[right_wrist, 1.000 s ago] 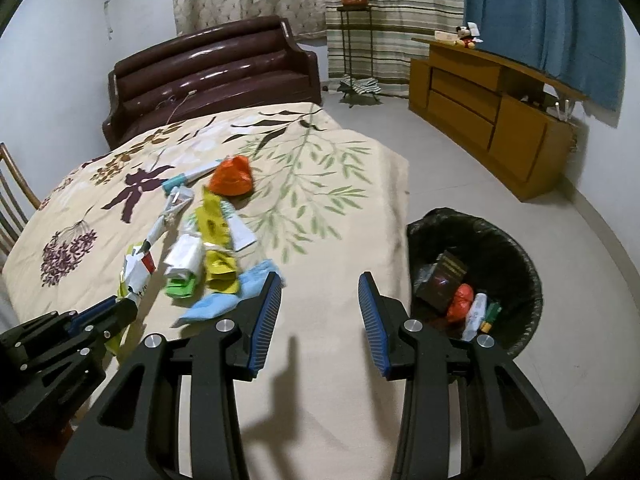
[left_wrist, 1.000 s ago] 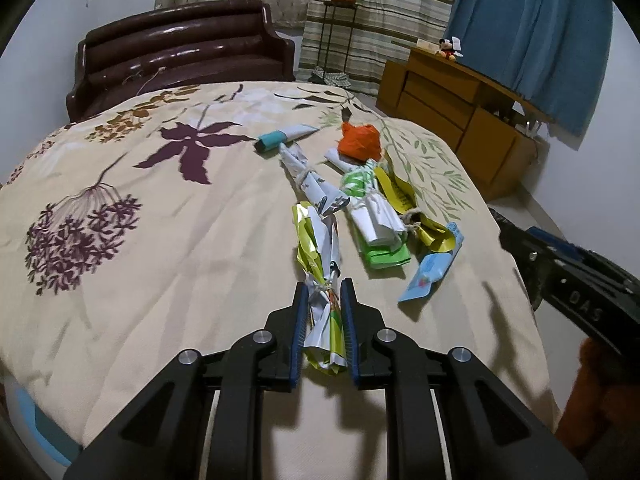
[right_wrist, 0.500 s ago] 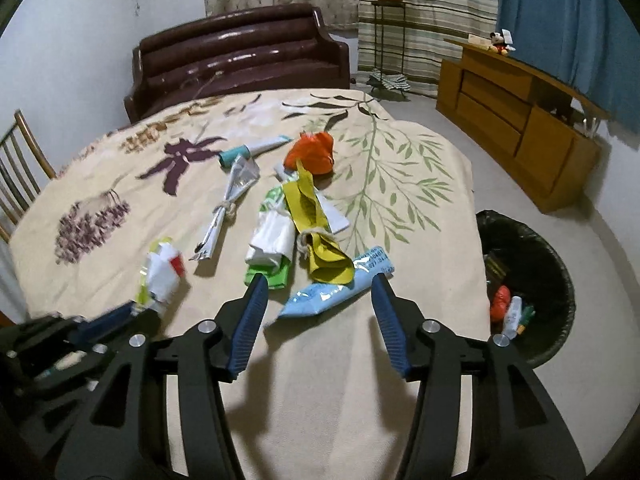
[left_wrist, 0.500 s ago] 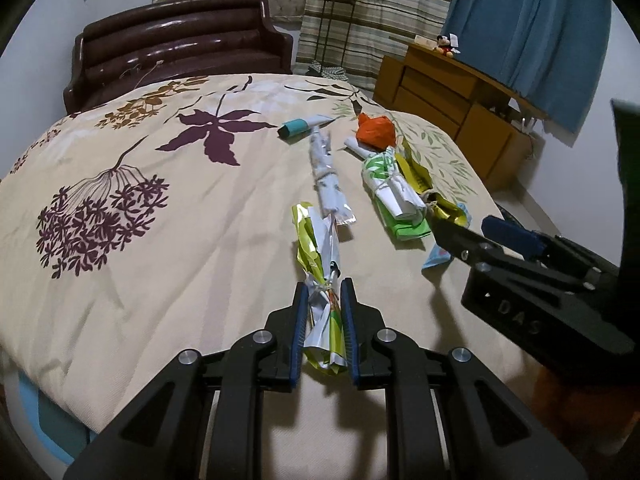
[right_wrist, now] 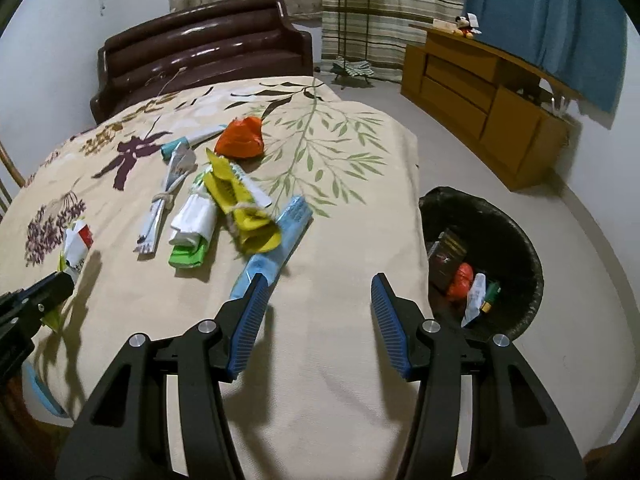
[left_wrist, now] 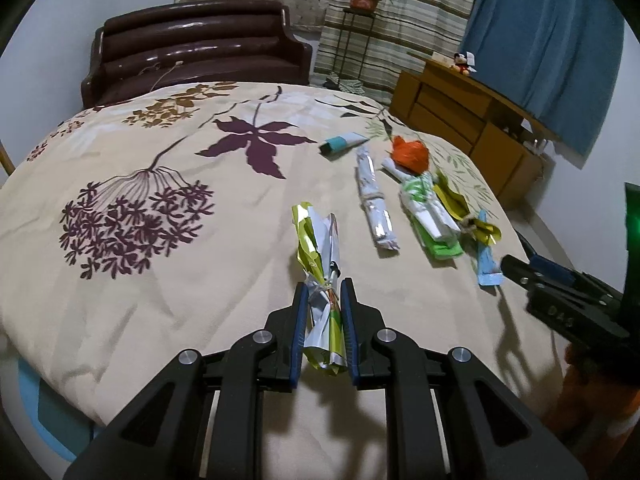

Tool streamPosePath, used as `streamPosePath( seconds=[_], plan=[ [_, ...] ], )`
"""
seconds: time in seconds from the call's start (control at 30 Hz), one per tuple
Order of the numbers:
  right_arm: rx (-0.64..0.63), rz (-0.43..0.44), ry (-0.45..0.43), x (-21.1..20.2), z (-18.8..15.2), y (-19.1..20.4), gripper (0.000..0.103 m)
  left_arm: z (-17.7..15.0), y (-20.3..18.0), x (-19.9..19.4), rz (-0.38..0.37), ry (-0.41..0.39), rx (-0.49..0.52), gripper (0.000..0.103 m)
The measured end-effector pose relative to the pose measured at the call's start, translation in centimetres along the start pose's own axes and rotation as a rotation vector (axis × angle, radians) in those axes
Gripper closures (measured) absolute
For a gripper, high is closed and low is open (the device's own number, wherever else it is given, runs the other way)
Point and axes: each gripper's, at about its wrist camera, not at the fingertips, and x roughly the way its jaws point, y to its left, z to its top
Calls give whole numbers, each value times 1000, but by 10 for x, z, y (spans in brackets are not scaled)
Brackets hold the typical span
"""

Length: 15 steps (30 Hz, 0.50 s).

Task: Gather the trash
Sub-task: 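Grasp the blue tube with the right gripper while the left holds the foil wrapper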

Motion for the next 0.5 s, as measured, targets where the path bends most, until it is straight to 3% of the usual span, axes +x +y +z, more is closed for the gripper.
streamPosePath(
  seconds=[0.17,0.4,0.5],
  plan=[
    [7,33,-15,-2,8,8,51,7,9,-1,26,-22,-10,85],
    [-33,44,33,16,6,27,52,14,16,2,31,-27,-24,85],
    [-28,31,40,18,3,22,66,15,16,4,29,-22,-27,85]
  ],
)
